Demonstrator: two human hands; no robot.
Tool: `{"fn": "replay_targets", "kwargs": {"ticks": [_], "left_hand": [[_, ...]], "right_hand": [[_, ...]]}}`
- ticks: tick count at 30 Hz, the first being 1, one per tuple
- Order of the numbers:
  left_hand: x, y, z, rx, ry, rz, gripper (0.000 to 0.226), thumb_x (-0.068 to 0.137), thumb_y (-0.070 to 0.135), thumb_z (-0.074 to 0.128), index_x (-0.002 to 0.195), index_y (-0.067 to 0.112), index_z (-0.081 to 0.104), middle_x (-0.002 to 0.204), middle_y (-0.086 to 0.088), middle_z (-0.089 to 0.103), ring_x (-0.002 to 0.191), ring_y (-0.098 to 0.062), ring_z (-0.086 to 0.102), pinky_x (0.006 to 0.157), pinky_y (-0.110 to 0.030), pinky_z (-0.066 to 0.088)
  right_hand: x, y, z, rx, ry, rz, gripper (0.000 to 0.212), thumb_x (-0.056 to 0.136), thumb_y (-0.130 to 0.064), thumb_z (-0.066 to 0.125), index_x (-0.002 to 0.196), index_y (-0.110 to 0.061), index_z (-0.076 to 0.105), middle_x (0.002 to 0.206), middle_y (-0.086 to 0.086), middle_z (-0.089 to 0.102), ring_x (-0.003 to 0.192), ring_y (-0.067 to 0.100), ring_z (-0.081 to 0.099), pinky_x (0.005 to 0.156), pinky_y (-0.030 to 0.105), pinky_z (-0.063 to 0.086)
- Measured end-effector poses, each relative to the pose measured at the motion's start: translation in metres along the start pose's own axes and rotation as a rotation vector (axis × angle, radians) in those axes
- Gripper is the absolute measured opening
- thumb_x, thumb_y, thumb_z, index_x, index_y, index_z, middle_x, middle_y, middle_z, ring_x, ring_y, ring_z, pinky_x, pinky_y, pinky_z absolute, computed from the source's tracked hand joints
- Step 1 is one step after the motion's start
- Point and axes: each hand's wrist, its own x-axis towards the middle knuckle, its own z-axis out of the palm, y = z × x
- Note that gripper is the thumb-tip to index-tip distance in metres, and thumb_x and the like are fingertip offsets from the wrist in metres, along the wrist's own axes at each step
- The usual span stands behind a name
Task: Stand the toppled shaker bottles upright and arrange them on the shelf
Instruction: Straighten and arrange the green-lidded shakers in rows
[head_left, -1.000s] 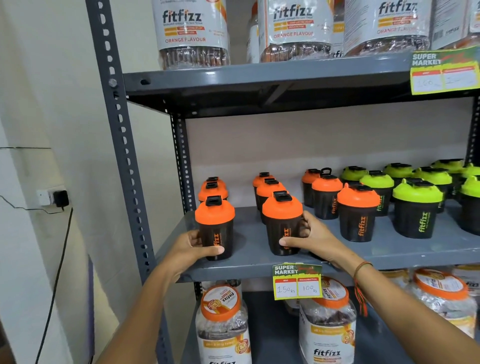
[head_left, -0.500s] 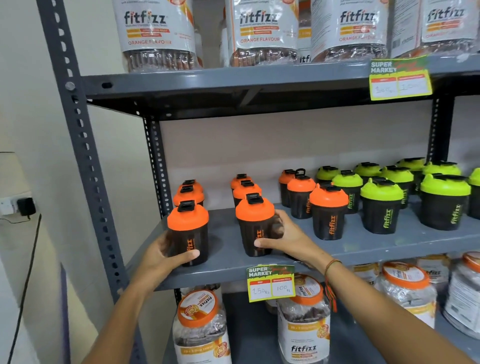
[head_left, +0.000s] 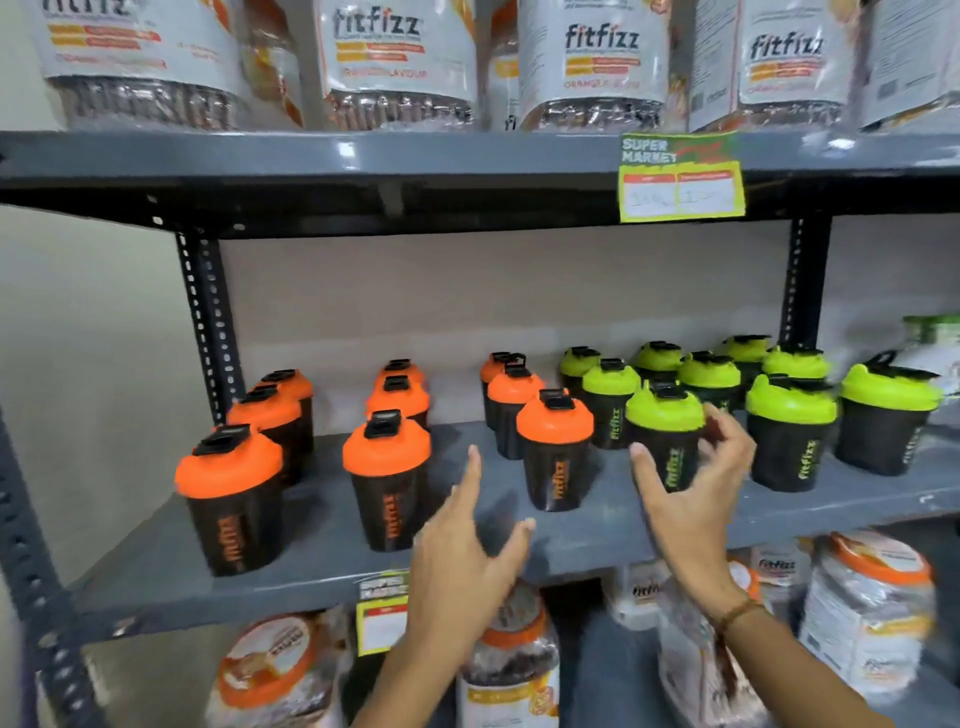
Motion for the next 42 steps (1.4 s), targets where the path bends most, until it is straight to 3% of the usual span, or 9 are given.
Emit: {"fn": "replay_targets", "kwargs": {"ticks": [4, 7, 12, 16, 20, 23, 35, 39, 42], "left_hand": [[0.056, -0.002, 0.045, -0.127, -0.371, -0.364, 0.126, 0.051, 0.059, 0.082, 0.152, 0.022, 0.016, 0.152, -0.002, 0.039, 0.136, -0.021, 0.042, 0.108, -0.036, 0.038], [0.079, -0.014, 0.064, -0.349, -0.421, -0.472, 0.1, 0.044, 0.04, 0.092, 0.132, 0.028, 0.047, 0.138, 0.005, 0.055, 0.121, -0.012, 0.054, 0.107, -0.035, 0.041], [0.088, -0.022, 0.078, -0.457, -0.417, -0.449, 0.069, 0.049, 0.032, 0.094, 0.11, 0.027, 0.064, 0.109, 0.006, 0.074, 0.103, -0.012, 0.068, 0.092, -0.033, 0.052], [0.083, -0.015, 0.081, -0.423, -0.395, -0.447, 0.066, 0.05, 0.038, 0.09, 0.11, 0.023, 0.066, 0.107, 0.005, 0.075, 0.103, -0.015, 0.068, 0.094, -0.037, 0.052], [0.078, -0.012, 0.08, -0.321, -0.327, -0.472, 0.069, 0.047, 0.047, 0.091, 0.107, 0.026, 0.065, 0.103, 0.01, 0.075, 0.096, -0.007, 0.069, 0.092, -0.037, 0.054], [0.071, -0.009, 0.078, -0.245, -0.261, -0.468, 0.068, 0.04, 0.055, 0.091, 0.099, 0.03, 0.067, 0.097, 0.015, 0.076, 0.091, -0.002, 0.069, 0.088, -0.033, 0.054], [0.065, 0.001, 0.072, -0.202, -0.252, -0.463, 0.073, 0.037, 0.059, 0.09, 0.1, 0.032, 0.063, 0.1, 0.013, 0.074, 0.093, 0.0, 0.068, 0.089, -0.029, 0.052], [0.07, -0.002, 0.053, -0.338, -0.493, -0.516, 0.097, 0.037, 0.044, 0.096, 0.122, 0.028, 0.052, 0.124, 0.01, 0.063, 0.114, -0.005, 0.059, 0.106, -0.034, 0.043], [0.073, -0.014, 0.04, -0.316, -0.544, -0.527, 0.092, 0.065, 0.017, 0.086, 0.143, 0.019, 0.037, 0.143, 0.001, 0.048, 0.133, -0.014, 0.045, 0.114, -0.037, 0.033]], "right_hand": [[0.038, 0.058, -0.025, -0.138, -0.317, 0.248, 0.12, 0.06, -0.074, 0.071, 0.155, -0.024, 0.017, 0.155, 0.006, 0.032, 0.138, 0.022, 0.037, 0.114, 0.043, 0.033], [0.063, 0.086, -0.033, -0.073, -0.593, 0.387, 0.142, 0.043, -0.075, 0.078, 0.157, -0.02, 0.013, 0.155, 0.008, 0.038, 0.14, 0.024, 0.041, 0.113, 0.048, 0.037], [0.085, 0.109, -0.032, -0.067, -0.895, 0.427, 0.109, 0.051, -0.057, 0.091, 0.136, -0.03, 0.03, 0.128, -0.011, 0.061, 0.116, 0.01, 0.059, 0.092, 0.027, 0.048], [0.088, 0.106, -0.03, 0.017, -0.934, 0.377, 0.092, 0.06, -0.035, 0.095, 0.13, -0.034, 0.034, 0.117, -0.021, 0.06, 0.097, -0.017, 0.053, 0.07, 0.0, 0.042], [0.087, 0.108, -0.035, 0.131, -0.982, 0.413, 0.096, 0.06, -0.026, 0.095, 0.135, -0.038, 0.035, 0.129, -0.013, 0.061, 0.116, 0.001, 0.059, 0.1, 0.025, 0.047], [0.088, 0.107, -0.039, 0.172, -1.034, 0.429, 0.097, 0.06, -0.026, 0.095, 0.136, -0.04, 0.037, 0.133, -0.011, 0.062, 0.119, 0.004, 0.06, 0.105, 0.035, 0.047], [0.087, 0.102, -0.041, 0.232, -1.085, 0.489, 0.1, 0.055, -0.033, 0.094, 0.137, -0.037, 0.038, 0.134, -0.009, 0.063, 0.118, 0.002, 0.062, 0.106, 0.036, 0.047], [0.088, 0.102, -0.042, 0.201, -1.111, 0.466, 0.105, 0.053, -0.043, 0.095, 0.137, -0.046, 0.032, 0.135, -0.015, 0.061, 0.121, 0.001, 0.06, 0.108, 0.036, 0.046], [0.091, 0.103, -0.043, 0.302, -1.048, 0.473, 0.116, 0.052, -0.058, 0.092, 0.147, -0.045, 0.025, 0.141, -0.02, 0.053, 0.128, -0.001, 0.051, 0.111, 0.034, 0.038]]}}
